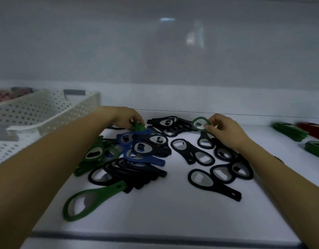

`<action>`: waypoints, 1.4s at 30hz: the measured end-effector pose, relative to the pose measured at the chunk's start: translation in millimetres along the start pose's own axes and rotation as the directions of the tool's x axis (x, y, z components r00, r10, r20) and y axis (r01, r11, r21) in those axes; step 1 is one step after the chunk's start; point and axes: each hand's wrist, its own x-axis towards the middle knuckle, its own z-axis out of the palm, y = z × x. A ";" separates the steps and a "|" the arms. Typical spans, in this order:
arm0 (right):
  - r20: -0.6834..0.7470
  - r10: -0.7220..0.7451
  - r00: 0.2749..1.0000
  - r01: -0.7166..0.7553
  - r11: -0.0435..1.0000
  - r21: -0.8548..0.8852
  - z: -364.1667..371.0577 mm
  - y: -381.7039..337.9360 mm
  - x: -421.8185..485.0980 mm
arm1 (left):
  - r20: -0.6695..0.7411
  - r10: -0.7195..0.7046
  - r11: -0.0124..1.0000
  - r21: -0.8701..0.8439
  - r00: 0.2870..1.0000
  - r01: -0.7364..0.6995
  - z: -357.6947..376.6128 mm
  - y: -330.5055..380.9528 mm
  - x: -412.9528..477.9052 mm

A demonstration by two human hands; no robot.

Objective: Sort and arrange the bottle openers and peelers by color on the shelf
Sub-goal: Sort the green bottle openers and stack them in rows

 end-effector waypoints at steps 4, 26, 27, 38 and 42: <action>-0.016 -0.012 1.000 0.013 0.999 0.030 0.4 -6.3 -2.2 | 0.013 0.030 1.000 -0.005 0.999 -0.030 -1.4 -4.4 -10.1; -0.141 0.100 0.985 -0.084 0.990 0.117 1.4 -23.6 -5.5 | -0.285 -0.263 0.779 -0.626 0.922 0.028 29.2 0.6 -6.6; -0.151 0.128 0.980 -0.094 0.972 0.217 -0.3 -28.4 -6.7 | -0.287 -0.272 0.760 -0.650 0.919 0.022 27.7 -0.2 -7.0; 0.373 0.282 0.884 -0.465 0.453 0.760 44.9 -111.4 25.1 | -0.226 -0.371 0.176 -0.969 0.901 -0.171 19.7 18.6 -21.7; 0.337 0.251 0.908 -0.419 0.491 0.764 64.7 -118.7 36.9 | -0.145 -0.269 -0.120 -0.976 0.952 -0.183 20.2 30.4 -24.9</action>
